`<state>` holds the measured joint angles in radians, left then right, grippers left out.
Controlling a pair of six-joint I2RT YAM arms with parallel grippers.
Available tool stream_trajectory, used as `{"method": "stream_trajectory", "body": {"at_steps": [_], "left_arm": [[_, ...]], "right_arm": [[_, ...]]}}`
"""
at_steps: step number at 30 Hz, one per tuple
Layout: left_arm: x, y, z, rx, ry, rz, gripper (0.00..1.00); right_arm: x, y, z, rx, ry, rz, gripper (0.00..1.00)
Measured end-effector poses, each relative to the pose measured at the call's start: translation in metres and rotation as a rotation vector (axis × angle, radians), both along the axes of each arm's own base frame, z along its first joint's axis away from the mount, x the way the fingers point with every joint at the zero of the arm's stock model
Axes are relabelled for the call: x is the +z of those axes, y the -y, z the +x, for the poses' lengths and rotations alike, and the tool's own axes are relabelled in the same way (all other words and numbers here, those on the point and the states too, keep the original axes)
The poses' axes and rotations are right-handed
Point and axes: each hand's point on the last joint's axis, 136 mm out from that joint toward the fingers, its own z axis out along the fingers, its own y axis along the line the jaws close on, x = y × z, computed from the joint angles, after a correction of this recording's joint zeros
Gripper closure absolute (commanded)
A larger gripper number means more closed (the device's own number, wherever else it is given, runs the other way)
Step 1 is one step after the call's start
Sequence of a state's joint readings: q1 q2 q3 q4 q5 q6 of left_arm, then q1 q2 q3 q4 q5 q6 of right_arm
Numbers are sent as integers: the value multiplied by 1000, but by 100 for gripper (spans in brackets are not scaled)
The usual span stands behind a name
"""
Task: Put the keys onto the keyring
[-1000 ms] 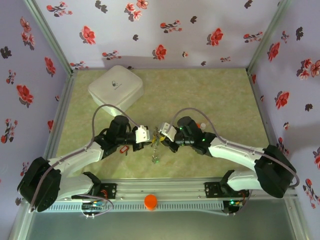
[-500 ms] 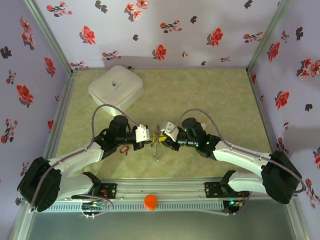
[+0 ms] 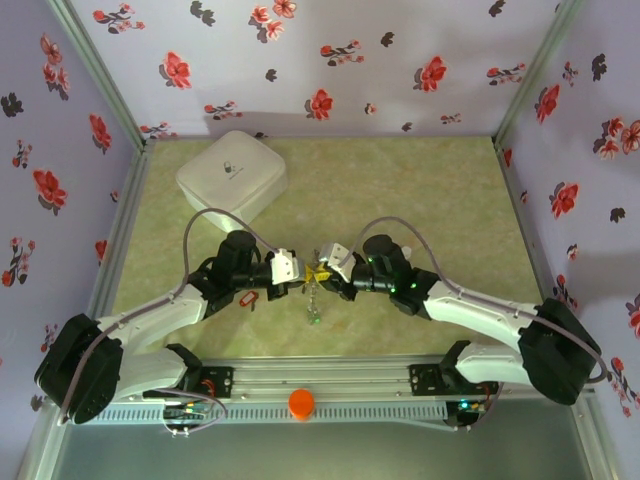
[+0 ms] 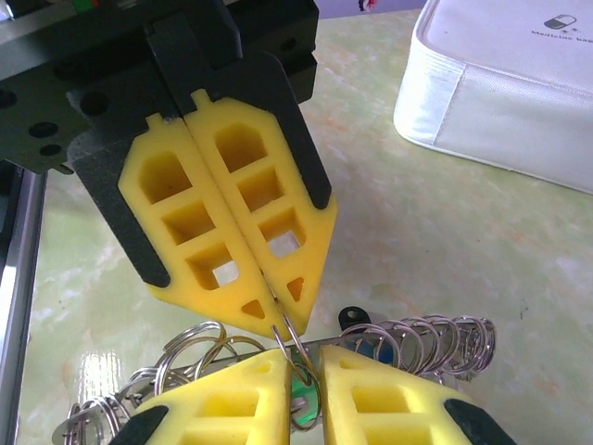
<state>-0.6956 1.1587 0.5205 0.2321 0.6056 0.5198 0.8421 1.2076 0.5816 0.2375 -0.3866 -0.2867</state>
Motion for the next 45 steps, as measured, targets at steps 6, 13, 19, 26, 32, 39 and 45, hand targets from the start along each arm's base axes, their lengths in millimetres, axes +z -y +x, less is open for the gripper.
{"method": "stream_trajectory", "body": {"at_steps": [6, 13, 19, 26, 32, 39, 45], "left_arm": [[-1, -1, 0, 10, -19, 0, 95], [-7, -3, -3, 2, -36, 31, 72], [-7, -5, -3, -9, -33, 76, 72], [-5, -4, -3, -17, -20, 79, 73], [-6, -2, -3, -28, -26, 72, 75], [-9, 0, -5, -39, -53, 66, 98], [-8, 1, -6, -44, -58, 58, 100]], "right_arm": [[-2, -1, 0, 10, 3, -4, 100], [-15, 5, -4, 29, 0, -97, 100], [-11, 8, -5, 48, 43, -198, 100], [-8, 6, -11, 75, 68, -245, 100], [-5, -1, -15, 102, 81, -258, 100], [-2, -3, -12, 93, 100, -263, 96], [7, 1, -10, 72, 83, -165, 66]]}}
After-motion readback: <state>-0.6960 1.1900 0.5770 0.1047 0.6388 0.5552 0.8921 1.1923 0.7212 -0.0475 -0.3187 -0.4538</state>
